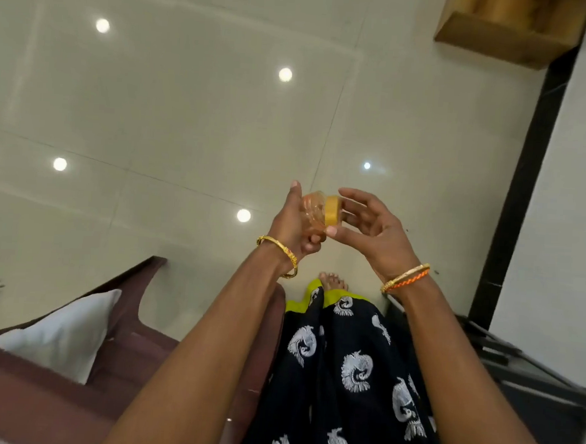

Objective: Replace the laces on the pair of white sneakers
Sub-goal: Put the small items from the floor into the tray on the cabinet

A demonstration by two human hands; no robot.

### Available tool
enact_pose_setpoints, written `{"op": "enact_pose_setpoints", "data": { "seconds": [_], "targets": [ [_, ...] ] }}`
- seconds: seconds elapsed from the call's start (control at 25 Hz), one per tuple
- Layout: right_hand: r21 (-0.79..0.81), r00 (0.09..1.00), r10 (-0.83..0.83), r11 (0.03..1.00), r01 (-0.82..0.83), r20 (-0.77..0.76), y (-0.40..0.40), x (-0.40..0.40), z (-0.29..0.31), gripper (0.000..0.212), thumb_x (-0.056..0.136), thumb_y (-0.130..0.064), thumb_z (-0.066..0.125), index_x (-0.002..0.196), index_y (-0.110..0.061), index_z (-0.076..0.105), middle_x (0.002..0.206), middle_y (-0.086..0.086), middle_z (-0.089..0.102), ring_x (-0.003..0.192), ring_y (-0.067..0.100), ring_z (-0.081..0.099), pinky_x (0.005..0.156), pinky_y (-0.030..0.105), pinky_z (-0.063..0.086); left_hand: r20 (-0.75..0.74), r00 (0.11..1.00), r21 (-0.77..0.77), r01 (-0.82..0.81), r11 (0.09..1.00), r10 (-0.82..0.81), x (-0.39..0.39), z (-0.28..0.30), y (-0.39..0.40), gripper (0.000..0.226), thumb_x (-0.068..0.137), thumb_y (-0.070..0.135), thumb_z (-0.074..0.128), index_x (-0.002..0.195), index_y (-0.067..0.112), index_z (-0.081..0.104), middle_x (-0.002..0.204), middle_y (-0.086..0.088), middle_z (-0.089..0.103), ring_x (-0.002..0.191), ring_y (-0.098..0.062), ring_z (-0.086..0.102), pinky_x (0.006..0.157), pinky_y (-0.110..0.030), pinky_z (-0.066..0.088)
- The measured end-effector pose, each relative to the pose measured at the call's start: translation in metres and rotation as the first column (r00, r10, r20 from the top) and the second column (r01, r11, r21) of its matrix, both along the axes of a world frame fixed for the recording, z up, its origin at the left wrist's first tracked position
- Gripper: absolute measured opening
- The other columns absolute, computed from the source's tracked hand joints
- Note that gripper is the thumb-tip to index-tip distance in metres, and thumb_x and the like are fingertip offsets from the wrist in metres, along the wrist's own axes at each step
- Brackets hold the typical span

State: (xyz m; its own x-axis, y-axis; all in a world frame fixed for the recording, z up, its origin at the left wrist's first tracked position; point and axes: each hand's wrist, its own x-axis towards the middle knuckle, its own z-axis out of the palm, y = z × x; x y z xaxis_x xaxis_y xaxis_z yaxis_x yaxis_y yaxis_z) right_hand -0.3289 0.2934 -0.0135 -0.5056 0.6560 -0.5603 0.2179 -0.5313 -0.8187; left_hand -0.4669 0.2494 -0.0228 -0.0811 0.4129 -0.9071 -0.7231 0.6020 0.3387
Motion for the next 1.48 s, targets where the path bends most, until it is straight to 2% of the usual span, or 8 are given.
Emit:
{"op": "enact_pose_setpoints", "data": {
  "seconds": [0.2, 0.56, 0.84, 0.96, 1.08, 1.28, 1.4, 1.48],
  "targets": [
    [0.055, 0.999, 0.025, 0.998, -0.027, 0.034, -0.033, 0.026, 0.022, 0.058, 0.068, 0.005, 0.077, 0.119, -0.015, 0.060, 0.119, 0.007, 0.063, 0.110, 0.019, 0.062, 0.091, 0.031, 0.053, -0.221, 0.932, -0.018, 0.289, 0.957, -0.286, 0.034, 0.024, -0.028, 0.056, 0.098, 0.054, 0.024, 0.078, 0.010, 0.053, 0.044, -0.001, 0.046, 0.034, -0.009, 0.035, 0.039, -0.016, 0.022],
    [-0.215, 0.951, -0.241, 0.935, 0.281, 0.196, -0.074, 0.057, 0.056, 0.027, 0.083, -0.016, 0.070, 0.104, -0.001, 0.066, 0.095, 0.024, 0.069, 0.079, 0.027, 0.071, 0.074, 0.029, 0.059, -0.478, 0.771, 0.070, 0.510, 0.857, -0.420, 0.078, 0.046, -0.062, 0.029, 0.101, 0.039, 0.029, 0.085, 0.017, 0.039, 0.075, -0.001, 0.044, 0.056, -0.010, 0.038, 0.045, -0.016, 0.033],
    [-0.338, 0.914, -0.084, 0.913, 0.230, 0.397, -0.086, 0.103, 0.076, 0.076, 0.089, -0.065, 0.036, 0.087, 0.006, 0.064, 0.073, 0.021, 0.070, 0.053, 0.021, 0.067, 0.049, 0.028, 0.056, -0.543, 0.697, 0.148, 0.629, 0.764, -0.468, 0.121, 0.062, -0.070, 0.028, 0.102, 0.036, 0.029, 0.080, 0.020, 0.037, 0.071, 0.001, 0.039, 0.057, -0.010, 0.037, 0.044, -0.014, 0.032],
    [-0.283, 0.941, -0.056, 0.946, 0.158, 0.335, -0.094, 0.116, 0.077, 0.065, 0.092, -0.062, 0.026, 0.117, -0.009, 0.054, 0.116, 0.016, 0.063, 0.080, 0.022, 0.070, 0.056, 0.032, 0.058, -0.457, 0.731, 0.075, 0.599, 0.797, -0.507, 0.130, 0.064, -0.068, 0.031, 0.100, 0.040, 0.028, 0.083, 0.017, 0.040, 0.068, -0.003, 0.039, 0.053, -0.012, 0.036, 0.038, -0.014, 0.030],
    [0.076, 0.957, -0.034, 0.997, 0.012, 0.290, -0.121, 0.138, 0.077, 0.057, 0.094, -0.046, 0.044, 0.145, -0.030, 0.024, 0.144, 0.000, 0.033, 0.110, 0.015, 0.055, 0.077, 0.027, 0.056, -0.301, 0.795, 0.007, 0.554, 0.832, -0.527, 0.154, 0.071, -0.072, 0.045, 0.099, 0.043, 0.026, 0.075, 0.014, 0.051, 0.049, 0.001, 0.036, 0.040, -0.010, 0.028, 0.040, -0.015, 0.020],
    [0.342, 0.920, 0.027, 0.924, -0.172, 0.391, -0.140, 0.172, 0.071, 0.059, 0.089, -0.026, 0.062, 0.141, -0.027, 0.034, 0.123, 0.004, 0.043, 0.104, 0.017, 0.053, 0.085, 0.026, 0.051, -0.207, 0.780, -0.026, 0.600, 0.800, -0.591, 0.182, 0.079, -0.080, 0.046, 0.098, 0.044, 0.026, 0.064, 0.016, 0.039, 0.041, 0.002, 0.033, 0.033, -0.009, 0.024, 0.039, -0.012, 0.016],
    [0.261, 0.883, -0.159, 0.964, 0.043, 0.441, -0.147, 0.182, 0.078, 0.038, 0.091, -0.048, 0.052, 0.106, -0.014, 0.059, 0.086, 0.005, 0.065, 0.065, 0.014, 0.064, 0.059, 0.018, 0.048, -0.348, 0.676, 0.007, 0.694, 0.720, -0.649, 0.203, 0.080, -0.089, 0.043, 0.099, 0.044, 0.024, 0.068, 0.017, 0.038, 0.053, 0.002, 0.032, 0.040, -0.008, 0.025, 0.038, -0.017, 0.020],
    [-0.001, 0.854, -0.276, 0.951, 0.308, 0.440, -0.152, 0.185, 0.083, 0.059, 0.089, -0.062, 0.043, 0.079, -0.007, 0.062, 0.056, 0.005, 0.061, 0.037, 0.015, 0.054, 0.044, 0.023, 0.044, -0.482, 0.573, 0.051, 0.774, 0.631, -0.663, 0.214, 0.081, -0.098, 0.037, 0.100, 0.042, 0.023, 0.075, 0.019, 0.035, 0.064, 0.004, 0.032, 0.048, -0.007, 0.029, 0.044, -0.022, 0.027]
  ]
}}
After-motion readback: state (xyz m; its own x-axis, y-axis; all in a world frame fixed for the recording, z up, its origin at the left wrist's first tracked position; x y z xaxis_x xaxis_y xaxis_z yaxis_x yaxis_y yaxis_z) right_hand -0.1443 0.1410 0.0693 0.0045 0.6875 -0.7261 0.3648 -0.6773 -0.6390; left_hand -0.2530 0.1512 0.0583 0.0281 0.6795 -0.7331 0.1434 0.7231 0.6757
